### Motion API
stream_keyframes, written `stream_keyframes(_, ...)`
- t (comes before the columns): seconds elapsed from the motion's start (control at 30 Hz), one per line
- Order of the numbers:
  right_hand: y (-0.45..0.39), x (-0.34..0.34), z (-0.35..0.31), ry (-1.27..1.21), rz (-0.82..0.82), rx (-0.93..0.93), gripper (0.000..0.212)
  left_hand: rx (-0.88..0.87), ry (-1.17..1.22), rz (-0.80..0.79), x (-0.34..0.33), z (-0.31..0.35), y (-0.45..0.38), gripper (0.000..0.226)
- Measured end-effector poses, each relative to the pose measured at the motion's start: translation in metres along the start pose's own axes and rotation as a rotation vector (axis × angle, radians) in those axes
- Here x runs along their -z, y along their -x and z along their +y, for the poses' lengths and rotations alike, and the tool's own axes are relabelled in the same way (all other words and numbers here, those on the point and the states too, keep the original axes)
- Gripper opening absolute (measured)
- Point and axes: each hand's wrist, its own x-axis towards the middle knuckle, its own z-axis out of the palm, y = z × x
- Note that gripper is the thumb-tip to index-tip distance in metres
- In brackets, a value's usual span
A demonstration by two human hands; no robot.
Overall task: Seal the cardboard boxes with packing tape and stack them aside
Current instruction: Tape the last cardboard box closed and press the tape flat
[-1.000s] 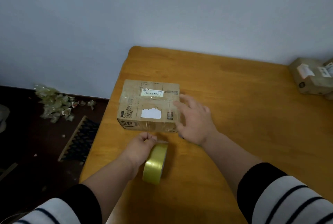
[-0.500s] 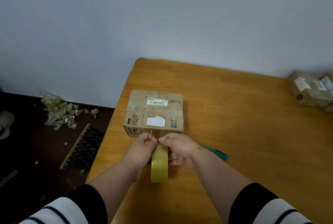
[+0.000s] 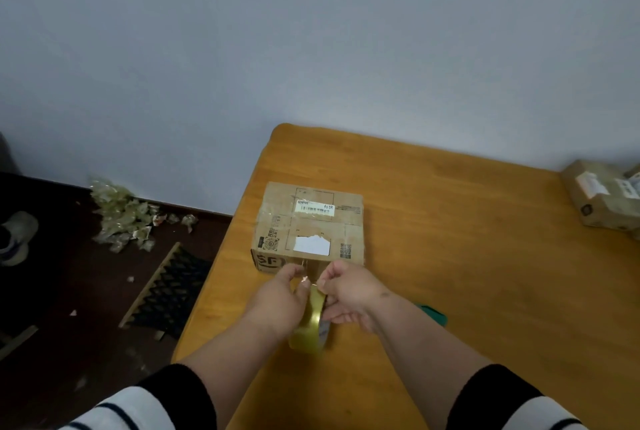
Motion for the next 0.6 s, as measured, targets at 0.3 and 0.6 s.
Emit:
stream_keyframes(0.3,0.013,0.006,-0.018,0.48,-0.051,0.013,0.014,-0.21,-0.401,-0.072,-0.002,0.002,-0.003,0.017)
stream_keyframes(0.6,0.005,-0.023,0.012,1.162,-0.008,0.219,0.025,-0.231,-0.538,-0.009,0.002,-0.02,-0.012,0.019)
